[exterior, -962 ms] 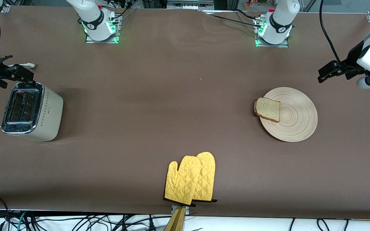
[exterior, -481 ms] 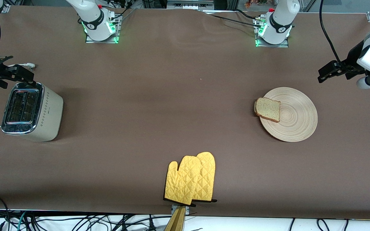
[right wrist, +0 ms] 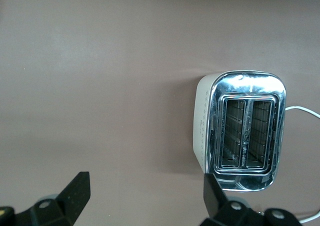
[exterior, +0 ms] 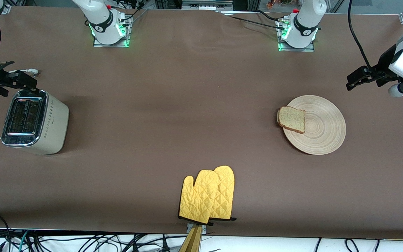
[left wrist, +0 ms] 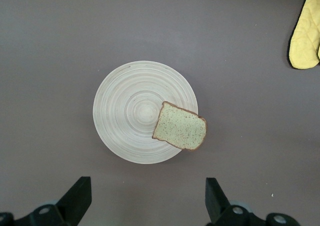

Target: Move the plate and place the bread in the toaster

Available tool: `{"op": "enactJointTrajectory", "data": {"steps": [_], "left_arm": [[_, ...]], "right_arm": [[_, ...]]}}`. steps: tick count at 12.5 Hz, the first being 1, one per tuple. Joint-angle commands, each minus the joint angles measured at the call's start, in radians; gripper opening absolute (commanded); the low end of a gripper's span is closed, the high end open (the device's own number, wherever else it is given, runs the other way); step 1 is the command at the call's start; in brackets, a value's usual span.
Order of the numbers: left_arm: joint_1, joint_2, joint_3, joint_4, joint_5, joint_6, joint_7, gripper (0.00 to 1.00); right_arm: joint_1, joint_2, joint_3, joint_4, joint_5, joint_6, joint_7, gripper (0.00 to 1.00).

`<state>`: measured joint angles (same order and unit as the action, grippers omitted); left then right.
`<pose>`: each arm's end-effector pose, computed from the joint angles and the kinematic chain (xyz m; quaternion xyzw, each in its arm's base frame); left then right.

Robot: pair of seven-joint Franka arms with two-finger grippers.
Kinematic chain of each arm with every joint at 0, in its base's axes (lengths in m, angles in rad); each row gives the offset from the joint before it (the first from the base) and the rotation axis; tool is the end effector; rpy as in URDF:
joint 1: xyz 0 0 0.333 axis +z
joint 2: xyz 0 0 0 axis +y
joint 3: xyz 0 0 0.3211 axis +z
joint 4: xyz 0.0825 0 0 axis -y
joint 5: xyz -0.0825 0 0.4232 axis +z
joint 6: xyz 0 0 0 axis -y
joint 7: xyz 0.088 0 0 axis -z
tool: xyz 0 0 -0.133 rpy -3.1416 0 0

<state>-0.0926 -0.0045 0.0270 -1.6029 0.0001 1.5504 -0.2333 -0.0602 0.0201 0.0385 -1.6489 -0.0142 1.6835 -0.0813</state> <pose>0.5866 -0.0385 0.5882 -0.9962 -0.0837 0.0237 0.0036 0.6079 -0.0151 0.5613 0.9995 0.0305 0.0069 0.0070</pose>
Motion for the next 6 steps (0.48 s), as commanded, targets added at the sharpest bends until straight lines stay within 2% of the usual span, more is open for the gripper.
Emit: {"op": "enactJointTrajectory", "data": {"steps": [1, 6], "left_arm": [[-0.007, 0.006, -0.001, 0.023, 0.029, -0.009, 0.000, 1.00], [-0.006, 0.005, 0.001, 0.023, 0.023, -0.012, -0.001, 1.00]], "right_arm": [[-0.003, -0.011, 0.000, -0.012, 0.003, 0.007, 0.006, 1.00], [-0.003, -0.009, -0.003, -0.012, 0.003, 0.005, 0.005, 1.00]]}}
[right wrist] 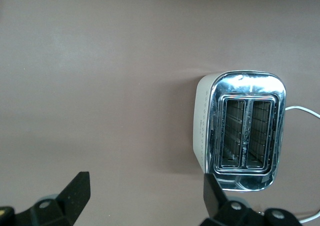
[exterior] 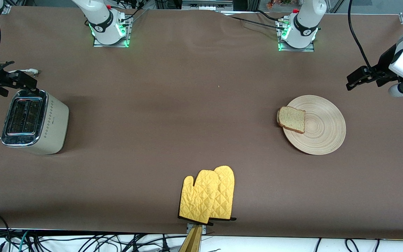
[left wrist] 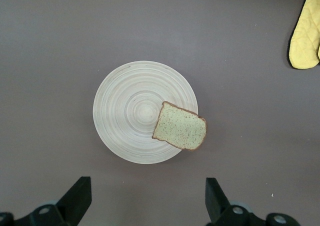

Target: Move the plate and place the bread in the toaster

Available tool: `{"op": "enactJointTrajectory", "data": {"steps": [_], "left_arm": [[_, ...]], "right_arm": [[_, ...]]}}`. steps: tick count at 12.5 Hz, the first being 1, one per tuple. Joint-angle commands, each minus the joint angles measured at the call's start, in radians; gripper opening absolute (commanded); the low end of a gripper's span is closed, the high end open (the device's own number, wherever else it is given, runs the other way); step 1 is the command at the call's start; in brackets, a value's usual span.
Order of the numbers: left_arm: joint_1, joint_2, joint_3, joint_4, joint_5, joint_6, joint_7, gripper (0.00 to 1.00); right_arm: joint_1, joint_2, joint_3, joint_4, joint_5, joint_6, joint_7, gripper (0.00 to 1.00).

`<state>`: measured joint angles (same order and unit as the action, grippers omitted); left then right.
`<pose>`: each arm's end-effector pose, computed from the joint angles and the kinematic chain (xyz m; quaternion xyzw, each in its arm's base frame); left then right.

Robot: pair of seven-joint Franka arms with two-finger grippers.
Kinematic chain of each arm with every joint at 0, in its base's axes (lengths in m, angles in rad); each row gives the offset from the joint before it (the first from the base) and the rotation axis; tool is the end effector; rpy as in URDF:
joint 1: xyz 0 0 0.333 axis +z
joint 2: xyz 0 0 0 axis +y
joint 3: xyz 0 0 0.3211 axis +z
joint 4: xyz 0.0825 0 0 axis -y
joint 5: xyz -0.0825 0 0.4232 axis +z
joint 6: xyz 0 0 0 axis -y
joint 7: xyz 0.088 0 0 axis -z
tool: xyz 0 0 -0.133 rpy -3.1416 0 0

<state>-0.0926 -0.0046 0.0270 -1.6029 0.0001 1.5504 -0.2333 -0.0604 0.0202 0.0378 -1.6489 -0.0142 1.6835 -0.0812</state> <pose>0.5866 -0.0385 0.5882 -0.9962 -0.0837 0.0237 0.0036 0.6079 -0.0157 0.5612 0.9995 0.0300 0.0069 0.0070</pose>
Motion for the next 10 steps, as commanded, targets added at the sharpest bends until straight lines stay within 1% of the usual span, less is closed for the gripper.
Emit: {"op": "enactJointTrajectory", "data": {"steps": [1, 8, 10], "left_arm": [[-0.006, 0.002, 0.001, 0.023, 0.023, -0.013, -0.001, 1.00], [0.004, 0.017, 0.002, 0.024, 0.029, 0.000, 0.002, 1.00], [0.007, 0.043, 0.011, 0.024, 0.031, 0.025, 0.002, 1.00]], "right_arm": [[-0.003, -0.009, -0.003, -0.012, 0.005, 0.001, 0.005, 1.00], [-0.004, -0.008, -0.003, -0.012, 0.005, -0.001, 0.005, 1.00], [-0.006, -0.006, -0.003, -0.012, 0.005, -0.002, 0.005, 1.00]]}}
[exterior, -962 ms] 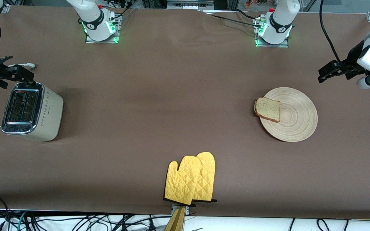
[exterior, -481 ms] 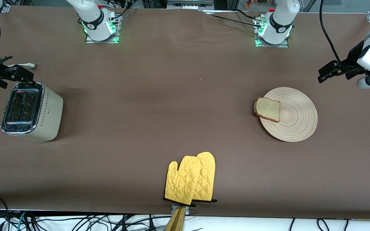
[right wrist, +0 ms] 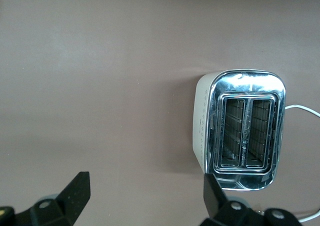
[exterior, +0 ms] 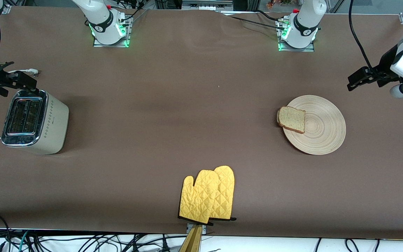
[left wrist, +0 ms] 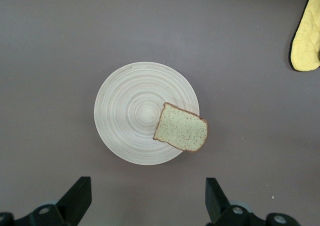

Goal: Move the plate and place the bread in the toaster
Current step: 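Move the left gripper down to the rim of the wooden plate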

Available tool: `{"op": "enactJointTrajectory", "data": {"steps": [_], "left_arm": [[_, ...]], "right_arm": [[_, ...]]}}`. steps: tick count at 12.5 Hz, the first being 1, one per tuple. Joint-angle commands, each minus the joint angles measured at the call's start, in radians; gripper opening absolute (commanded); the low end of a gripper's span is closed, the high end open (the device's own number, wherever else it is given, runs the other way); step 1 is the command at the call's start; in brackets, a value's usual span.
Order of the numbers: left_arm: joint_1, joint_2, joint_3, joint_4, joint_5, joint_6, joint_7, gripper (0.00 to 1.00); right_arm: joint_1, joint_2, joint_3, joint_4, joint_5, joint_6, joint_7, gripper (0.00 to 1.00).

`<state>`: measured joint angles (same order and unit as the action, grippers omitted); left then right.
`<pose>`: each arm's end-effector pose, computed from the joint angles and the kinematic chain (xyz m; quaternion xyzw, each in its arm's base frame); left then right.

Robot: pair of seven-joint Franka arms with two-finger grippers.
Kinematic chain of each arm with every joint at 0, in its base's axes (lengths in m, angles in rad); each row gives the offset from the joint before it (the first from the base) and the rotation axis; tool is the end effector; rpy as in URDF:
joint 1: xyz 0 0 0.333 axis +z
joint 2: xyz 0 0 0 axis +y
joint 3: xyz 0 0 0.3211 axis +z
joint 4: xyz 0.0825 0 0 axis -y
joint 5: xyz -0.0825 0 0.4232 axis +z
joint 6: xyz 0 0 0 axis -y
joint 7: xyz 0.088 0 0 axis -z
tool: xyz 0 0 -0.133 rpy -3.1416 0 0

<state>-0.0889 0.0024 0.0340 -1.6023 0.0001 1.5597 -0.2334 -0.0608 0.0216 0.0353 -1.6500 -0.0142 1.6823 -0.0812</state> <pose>0.5901 -0.0324 0.5852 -0.9958 -0.0891 0.0223 0.0033 0.6079 -0.0174 0.5597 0.9996 0.0286 0.0050 0.0070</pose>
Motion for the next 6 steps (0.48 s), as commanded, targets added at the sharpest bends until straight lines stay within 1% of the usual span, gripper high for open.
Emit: {"op": "enactJointTrajectory", "data": {"steps": [1, 2, 3, 6], "left_arm": [[0.035, 0.065, 0.018, 0.024, 0.017, 0.038, 0.003, 1.00], [0.076, 0.065, 0.018, 0.018, 0.015, 0.105, 0.003, 1.00], [0.096, 0.073, 0.018, 0.007, 0.017, 0.138, 0.003, 1.00], [0.109, 0.106, 0.020, 0.018, 0.031, 0.131, -0.006, 1.00]], "right_arm": [[-0.004, -0.006, 0.000, -0.010, 0.006, -0.001, 0.005, 1.00], [-0.004, -0.005, 0.000, -0.010, 0.020, -0.001, 0.003, 1.00], [-0.005, -0.005, 0.000, -0.010, 0.025, 0.001, 0.003, 1.00], [-0.005, -0.005, -0.002, -0.010, 0.025, -0.001, 0.003, 1.00]]}}
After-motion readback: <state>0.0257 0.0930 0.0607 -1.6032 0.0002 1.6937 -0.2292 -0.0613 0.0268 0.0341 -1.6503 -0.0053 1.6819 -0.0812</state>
